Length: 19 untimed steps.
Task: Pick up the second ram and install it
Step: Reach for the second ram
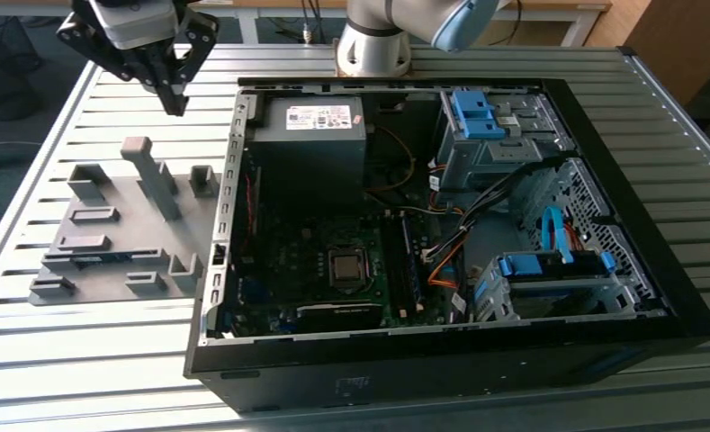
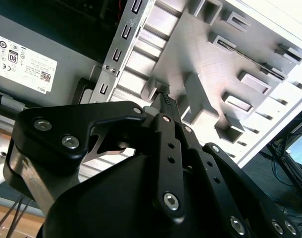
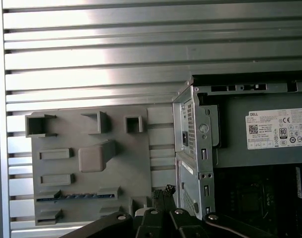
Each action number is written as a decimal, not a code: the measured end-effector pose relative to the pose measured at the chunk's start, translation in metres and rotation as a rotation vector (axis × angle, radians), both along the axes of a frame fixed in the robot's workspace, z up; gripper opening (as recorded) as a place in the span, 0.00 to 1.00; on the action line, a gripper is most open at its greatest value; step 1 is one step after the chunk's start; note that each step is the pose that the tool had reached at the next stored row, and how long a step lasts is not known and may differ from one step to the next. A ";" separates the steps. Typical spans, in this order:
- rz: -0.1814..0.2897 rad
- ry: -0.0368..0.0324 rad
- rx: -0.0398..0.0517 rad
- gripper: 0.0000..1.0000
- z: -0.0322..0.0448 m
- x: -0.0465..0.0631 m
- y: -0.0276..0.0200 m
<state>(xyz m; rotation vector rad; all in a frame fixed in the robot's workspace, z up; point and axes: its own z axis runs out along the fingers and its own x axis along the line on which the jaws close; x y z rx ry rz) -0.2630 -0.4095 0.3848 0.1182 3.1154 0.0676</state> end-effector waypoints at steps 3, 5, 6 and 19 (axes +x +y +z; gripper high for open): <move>0.000 0.0000 -0.0001 0.11 -0.0001 -0.001 0.0000; 0.000 0.0000 -0.0001 0.11 -0.0001 -0.001 0.0000; 0.000 0.0001 -0.0001 0.11 -0.0001 -0.001 0.0000; 0.000 0.0000 0.0000 0.11 -0.0005 -0.010 -0.0016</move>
